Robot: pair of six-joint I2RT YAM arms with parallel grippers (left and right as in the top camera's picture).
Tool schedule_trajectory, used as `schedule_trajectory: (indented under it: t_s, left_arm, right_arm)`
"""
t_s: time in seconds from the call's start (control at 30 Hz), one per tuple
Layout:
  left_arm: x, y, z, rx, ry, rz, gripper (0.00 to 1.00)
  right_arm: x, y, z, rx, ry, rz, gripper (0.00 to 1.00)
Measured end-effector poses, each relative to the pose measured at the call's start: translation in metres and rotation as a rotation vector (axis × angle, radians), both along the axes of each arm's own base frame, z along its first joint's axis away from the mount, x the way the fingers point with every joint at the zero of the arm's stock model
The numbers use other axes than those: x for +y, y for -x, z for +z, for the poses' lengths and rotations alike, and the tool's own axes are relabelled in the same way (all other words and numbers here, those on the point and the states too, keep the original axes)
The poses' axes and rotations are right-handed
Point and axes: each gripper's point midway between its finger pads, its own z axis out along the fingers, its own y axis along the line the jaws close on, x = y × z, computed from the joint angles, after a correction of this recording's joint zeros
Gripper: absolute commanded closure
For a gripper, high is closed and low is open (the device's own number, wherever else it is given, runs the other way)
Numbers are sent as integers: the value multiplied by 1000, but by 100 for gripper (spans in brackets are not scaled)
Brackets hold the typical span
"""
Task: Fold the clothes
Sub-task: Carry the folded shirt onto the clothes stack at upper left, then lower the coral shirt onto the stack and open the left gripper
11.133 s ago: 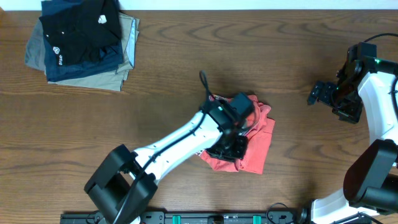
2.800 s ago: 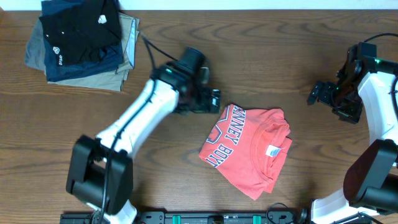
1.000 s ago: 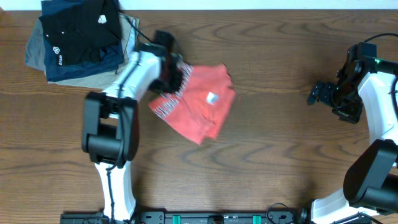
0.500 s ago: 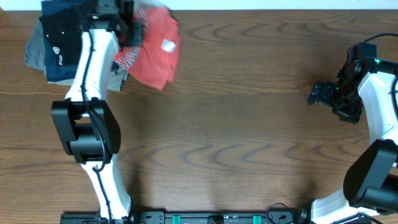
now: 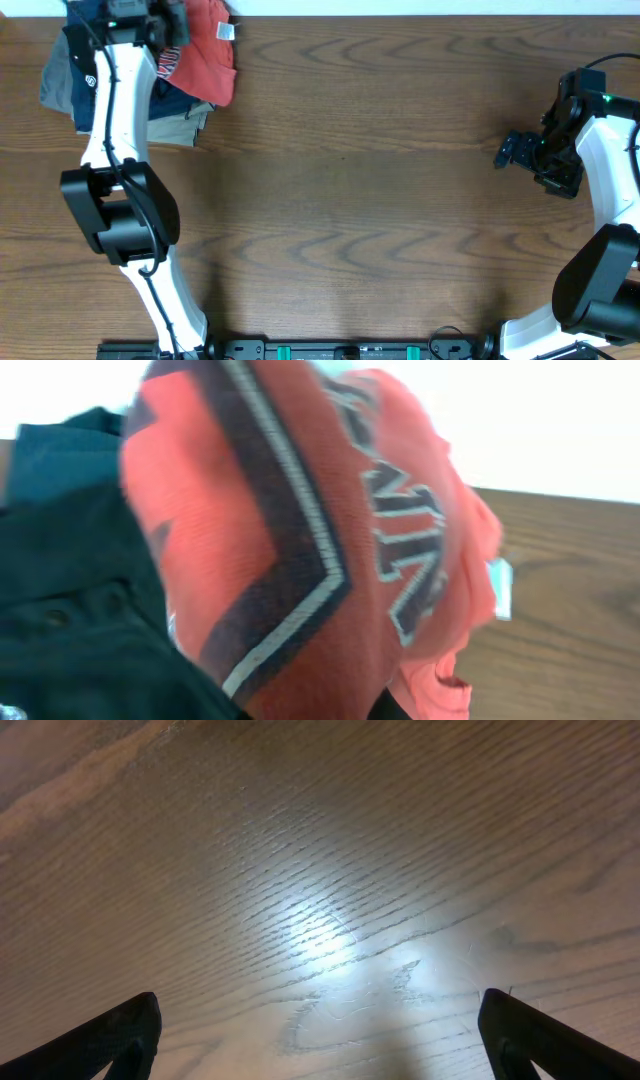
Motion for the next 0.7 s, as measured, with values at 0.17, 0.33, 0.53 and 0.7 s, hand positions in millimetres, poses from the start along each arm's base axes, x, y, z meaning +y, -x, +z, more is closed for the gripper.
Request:
schedule_trajectory:
  t_s: [0.17, 0.33, 0.53, 0.7]
  left_arm:
    - [40, 3, 4, -23, -1, 69, 94]
    - [84, 9, 9, -47, -7, 142, 94]
    - [111, 13, 13, -70, -10, 190, 89]
    - [122, 13, 8, -74, -13, 208, 89]
  right_arm:
    - [0, 0, 0, 0, 0, 0, 1]
    - [0, 0, 0, 0, 0, 0, 1]
    - [0, 0, 0, 0, 0, 0, 1]
    - [0, 0, 0, 0, 0, 0, 1]
